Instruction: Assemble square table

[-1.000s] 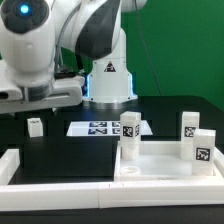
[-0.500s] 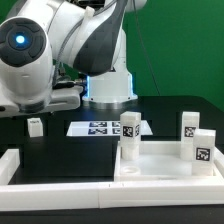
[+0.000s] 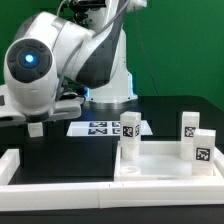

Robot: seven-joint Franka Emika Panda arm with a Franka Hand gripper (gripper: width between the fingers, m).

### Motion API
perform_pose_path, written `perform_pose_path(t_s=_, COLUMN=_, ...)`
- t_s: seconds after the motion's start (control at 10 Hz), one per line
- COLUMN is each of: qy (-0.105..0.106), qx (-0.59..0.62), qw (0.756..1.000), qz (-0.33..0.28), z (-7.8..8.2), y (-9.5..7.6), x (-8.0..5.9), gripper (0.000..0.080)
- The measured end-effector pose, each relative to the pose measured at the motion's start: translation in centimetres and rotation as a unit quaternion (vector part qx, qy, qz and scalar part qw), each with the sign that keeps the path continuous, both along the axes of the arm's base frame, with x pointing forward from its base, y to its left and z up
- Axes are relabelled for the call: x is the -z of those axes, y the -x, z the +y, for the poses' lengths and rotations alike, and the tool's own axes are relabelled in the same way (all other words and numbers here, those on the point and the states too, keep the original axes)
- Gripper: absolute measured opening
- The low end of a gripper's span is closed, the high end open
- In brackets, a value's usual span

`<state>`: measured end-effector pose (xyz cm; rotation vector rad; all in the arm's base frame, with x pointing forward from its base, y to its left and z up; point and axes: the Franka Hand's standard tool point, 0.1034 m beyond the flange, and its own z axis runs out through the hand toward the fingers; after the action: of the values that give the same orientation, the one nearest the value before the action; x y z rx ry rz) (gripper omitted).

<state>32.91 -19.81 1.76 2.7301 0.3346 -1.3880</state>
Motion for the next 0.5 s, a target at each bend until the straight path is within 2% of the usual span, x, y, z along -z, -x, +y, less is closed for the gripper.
perform_pose_path(t_s=0.1, qy=0.000, qx=-0.001, qw=1.000, qz=0.000, z=-0.06, y=0.77, x=0.48, gripper=0.0649)
perform_pose_path(t_s=0.3, qy=0.000, qx=-0.003, qw=1.000, qz=-0.004, z=-0.13, y=0.81, x=0.67, gripper=0.0649)
perform_pose_path(t_s=0.4, qy=0.000, qx=-0.002, qw=1.000, qz=-0.004, z=-0.16, y=0.82, x=0.67, gripper=0.0560)
perform_pose_path(t_s=0.5, qy=0.000, qx=-0.002, qw=1.000, qz=-0.004, z=-0.17, y=0.83, x=0.67, gripper=0.0423)
